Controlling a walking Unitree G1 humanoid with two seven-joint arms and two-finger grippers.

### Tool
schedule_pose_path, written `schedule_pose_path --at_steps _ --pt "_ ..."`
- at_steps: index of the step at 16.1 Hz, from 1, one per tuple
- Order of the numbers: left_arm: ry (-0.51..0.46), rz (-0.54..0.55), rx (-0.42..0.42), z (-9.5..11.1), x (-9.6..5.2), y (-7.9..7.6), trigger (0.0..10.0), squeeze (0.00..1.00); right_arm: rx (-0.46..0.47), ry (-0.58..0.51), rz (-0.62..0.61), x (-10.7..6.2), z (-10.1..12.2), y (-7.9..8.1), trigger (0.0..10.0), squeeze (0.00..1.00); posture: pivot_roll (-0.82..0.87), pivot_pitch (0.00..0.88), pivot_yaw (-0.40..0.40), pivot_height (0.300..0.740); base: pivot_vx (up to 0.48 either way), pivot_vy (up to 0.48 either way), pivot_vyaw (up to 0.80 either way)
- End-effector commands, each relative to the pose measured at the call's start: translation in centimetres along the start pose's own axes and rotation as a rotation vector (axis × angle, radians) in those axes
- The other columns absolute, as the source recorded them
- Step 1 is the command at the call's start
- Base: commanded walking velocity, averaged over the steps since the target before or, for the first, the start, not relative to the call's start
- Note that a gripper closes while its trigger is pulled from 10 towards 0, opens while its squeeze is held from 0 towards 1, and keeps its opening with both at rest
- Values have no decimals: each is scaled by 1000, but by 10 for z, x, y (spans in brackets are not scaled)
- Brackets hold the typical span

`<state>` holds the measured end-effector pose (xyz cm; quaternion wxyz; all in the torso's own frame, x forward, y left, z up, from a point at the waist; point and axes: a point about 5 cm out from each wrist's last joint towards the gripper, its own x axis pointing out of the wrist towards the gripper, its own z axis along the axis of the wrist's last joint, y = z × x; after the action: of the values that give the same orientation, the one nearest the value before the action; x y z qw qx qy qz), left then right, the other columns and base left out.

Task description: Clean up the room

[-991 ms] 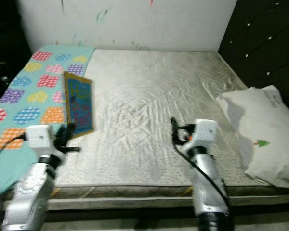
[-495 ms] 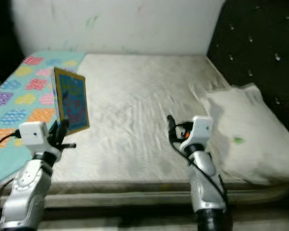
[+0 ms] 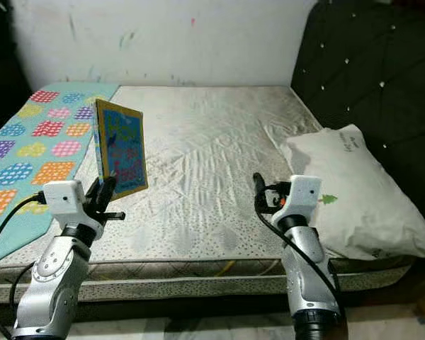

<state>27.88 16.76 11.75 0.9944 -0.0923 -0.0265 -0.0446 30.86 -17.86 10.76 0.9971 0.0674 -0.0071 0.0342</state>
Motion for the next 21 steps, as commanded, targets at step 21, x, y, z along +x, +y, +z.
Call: schedule_pose_path --at_steps 21 --pt "-73 -64 -18 13 -4 -8 10000 0 -44 -11 37 3 5 2 10000 0 -1 0 -35 740 109 0 0"
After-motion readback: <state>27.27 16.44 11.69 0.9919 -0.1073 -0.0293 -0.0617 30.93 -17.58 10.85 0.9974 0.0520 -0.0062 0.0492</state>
